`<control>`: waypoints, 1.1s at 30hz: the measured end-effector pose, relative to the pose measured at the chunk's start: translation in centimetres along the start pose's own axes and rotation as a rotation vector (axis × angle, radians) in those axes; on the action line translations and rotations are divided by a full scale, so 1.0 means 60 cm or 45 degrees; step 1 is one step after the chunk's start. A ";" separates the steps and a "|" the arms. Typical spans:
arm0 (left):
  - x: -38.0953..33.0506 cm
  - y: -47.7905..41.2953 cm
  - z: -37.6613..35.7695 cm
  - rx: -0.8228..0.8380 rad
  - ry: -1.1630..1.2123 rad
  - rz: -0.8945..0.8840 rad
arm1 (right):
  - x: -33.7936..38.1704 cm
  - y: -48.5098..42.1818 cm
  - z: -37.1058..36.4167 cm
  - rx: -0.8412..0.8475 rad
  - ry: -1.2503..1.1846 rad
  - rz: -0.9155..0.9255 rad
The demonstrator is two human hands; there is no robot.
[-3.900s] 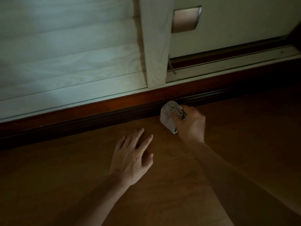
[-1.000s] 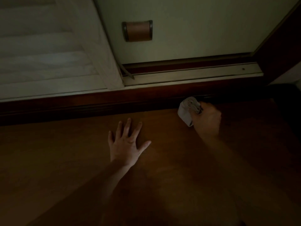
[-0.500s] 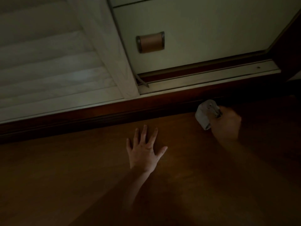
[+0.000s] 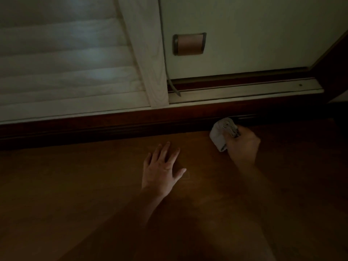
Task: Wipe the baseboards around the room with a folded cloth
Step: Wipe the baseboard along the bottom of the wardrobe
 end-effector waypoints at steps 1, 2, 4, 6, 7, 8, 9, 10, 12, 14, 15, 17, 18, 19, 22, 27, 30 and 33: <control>0.002 0.001 0.001 -0.025 0.010 -0.001 | 0.001 0.006 -0.003 -0.019 -0.016 -0.037; 0.004 0.004 0.002 -0.057 0.022 0.001 | 0.010 0.013 -0.014 -0.004 -0.008 -0.057; 0.006 0.005 0.001 -0.096 0.042 0.004 | 0.047 0.030 -0.049 0.064 0.044 -0.004; 0.006 0.006 -0.003 -0.127 0.040 0.001 | 0.096 0.050 -0.078 0.106 0.020 0.092; 0.007 0.007 -0.002 -0.155 0.043 0.000 | 0.115 0.060 -0.091 0.128 -0.004 0.118; 0.010 0.009 0.000 -0.184 0.049 0.004 | 0.130 0.069 -0.102 0.155 -0.016 0.139; 0.014 0.009 0.000 -0.207 0.056 0.011 | 0.141 0.076 -0.113 0.187 -0.014 0.155; 0.017 0.010 0.001 -0.226 0.061 0.018 | 0.150 0.081 -0.120 0.213 -0.007 0.173; 0.019 0.009 0.002 -0.252 0.060 0.028 | 0.156 0.080 -0.122 0.237 -0.018 0.193; 0.014 0.005 0.006 -0.266 0.050 0.026 | 0.147 0.070 -0.111 0.236 -0.027 0.193; 0.011 0.002 0.008 -0.268 0.043 0.019 | 0.136 0.064 -0.103 0.227 -0.024 0.184; 0.002 -0.004 0.010 -0.260 0.025 0.004 | 0.108 0.049 -0.081 0.188 -0.015 0.164; -0.004 -0.008 0.010 -0.250 0.015 -0.003 | 0.092 0.041 -0.068 0.165 -0.013 0.156; -0.011 -0.011 0.010 -0.240 0.009 -0.008 | 0.076 0.032 -0.055 0.147 -0.010 0.147; -0.033 -0.021 0.004 -0.210 0.006 -0.021 | 0.033 0.007 -0.014 0.106 0.004 0.095; -0.049 -0.036 -0.013 -0.156 -0.027 0.007 | -0.043 -0.034 0.044 0.061 -0.006 -0.031; -0.056 -0.041 -0.017 -0.136 -0.053 0.016 | -0.071 -0.046 0.068 0.016 -0.002 -0.062; -0.059 -0.044 -0.021 -0.122 -0.059 0.031 | -0.057 -0.046 0.067 0.010 0.003 0.065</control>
Point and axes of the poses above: each hand's wrist, its own y-axis away from the middle knuckle, its own z-axis out of the back of the hand, x = y × z, the point moved 9 cm from there along -y, towards the middle knuckle, and after that the axes turned 3 degrees about x, right-handed, at the moved point
